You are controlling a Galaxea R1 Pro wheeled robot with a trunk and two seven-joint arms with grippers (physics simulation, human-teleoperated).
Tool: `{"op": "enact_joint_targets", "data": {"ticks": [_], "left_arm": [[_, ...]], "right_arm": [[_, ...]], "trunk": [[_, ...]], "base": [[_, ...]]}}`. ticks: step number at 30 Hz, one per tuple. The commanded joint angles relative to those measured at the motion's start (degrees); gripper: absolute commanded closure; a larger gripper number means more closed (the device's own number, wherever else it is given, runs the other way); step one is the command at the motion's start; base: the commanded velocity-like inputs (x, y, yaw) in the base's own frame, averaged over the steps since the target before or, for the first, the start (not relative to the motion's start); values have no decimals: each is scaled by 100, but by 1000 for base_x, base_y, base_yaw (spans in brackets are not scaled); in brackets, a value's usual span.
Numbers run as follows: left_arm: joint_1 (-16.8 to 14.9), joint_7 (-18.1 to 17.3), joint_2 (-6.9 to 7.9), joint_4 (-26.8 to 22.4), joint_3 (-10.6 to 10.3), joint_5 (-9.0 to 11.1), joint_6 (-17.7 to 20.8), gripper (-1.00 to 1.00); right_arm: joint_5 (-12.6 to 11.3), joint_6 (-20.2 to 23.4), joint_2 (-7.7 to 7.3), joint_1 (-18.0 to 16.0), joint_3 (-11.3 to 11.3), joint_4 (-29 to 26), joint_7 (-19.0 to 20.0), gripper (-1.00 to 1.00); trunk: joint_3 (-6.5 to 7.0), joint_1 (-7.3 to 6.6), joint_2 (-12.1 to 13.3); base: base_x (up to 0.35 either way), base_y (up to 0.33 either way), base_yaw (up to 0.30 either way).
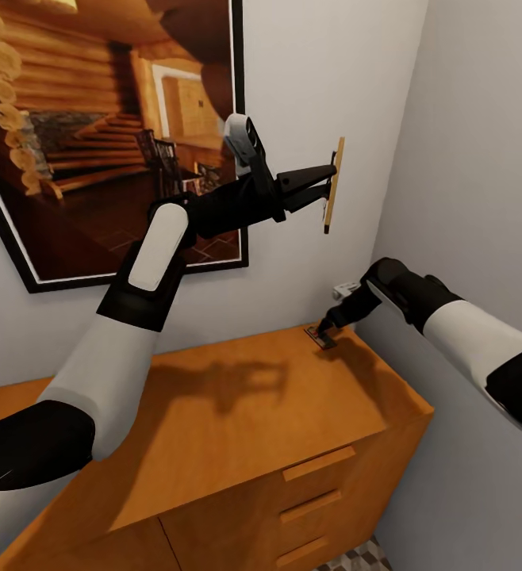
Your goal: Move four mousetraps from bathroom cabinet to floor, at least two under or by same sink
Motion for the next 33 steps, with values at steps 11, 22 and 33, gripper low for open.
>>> {"op": "enact_joint_targets", "data": {"ticks": [11, 22, 33], "left_arm": [[-5, -35, -4, -12, -129, -2, 14, 100], [2, -78, -9, -226, -213, 9, -138, 100], [3, -69, -11, -403, -226, 16, -140, 100]], "right_arm": [[-11, -3, 20, -8, -226, 331, -28, -100], [-8, -5, 26, 1, -232, 370, -38, -100], [-8, 3, 53, 1, -225, 373, -56, -100]], "trunk": [[-6, 0, -4], [-6, 0, -4], [-6, 0, -4]], "base": [[0, 0, 0], [111, 0, 0], [12, 0, 0]]}}
